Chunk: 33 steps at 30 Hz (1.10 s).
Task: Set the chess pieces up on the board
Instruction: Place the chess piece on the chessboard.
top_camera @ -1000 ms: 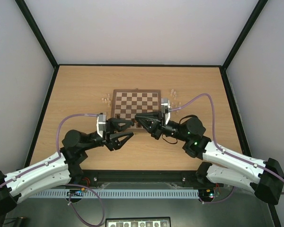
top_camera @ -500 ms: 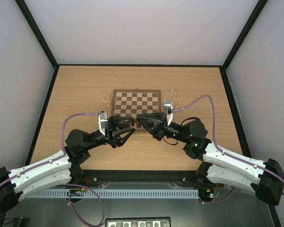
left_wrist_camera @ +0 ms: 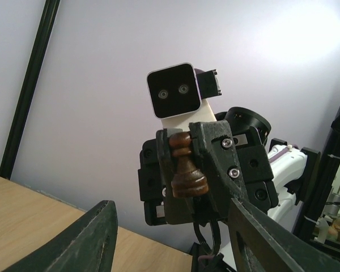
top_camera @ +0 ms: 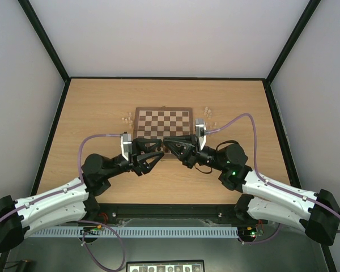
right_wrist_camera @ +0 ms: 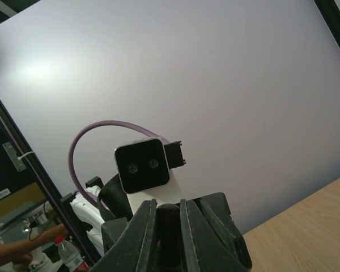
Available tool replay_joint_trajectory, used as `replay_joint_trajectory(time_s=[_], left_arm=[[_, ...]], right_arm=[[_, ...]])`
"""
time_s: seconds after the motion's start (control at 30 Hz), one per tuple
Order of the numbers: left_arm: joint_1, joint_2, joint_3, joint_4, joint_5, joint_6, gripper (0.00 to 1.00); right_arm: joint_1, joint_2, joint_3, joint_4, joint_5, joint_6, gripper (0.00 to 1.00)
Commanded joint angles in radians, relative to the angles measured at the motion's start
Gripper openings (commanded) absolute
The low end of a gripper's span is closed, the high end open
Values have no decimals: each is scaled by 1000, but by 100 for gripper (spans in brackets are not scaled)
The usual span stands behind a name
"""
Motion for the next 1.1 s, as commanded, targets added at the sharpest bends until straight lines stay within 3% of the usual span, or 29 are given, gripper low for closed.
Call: replay_joint_trajectory(time_s=[0.0, 0.5, 1.07], left_arm=[[-4, 4, 38, 87, 7, 4, 55], [-5, 45, 64, 104, 4, 2, 49], [-4, 70, 91, 95, 5, 1, 33]], right_arm=[[9, -1, -10, 61, -7, -7, 3], [11, -6, -7, 49, -8, -15, 3], [12, -8, -1, 41, -13, -19, 3]])
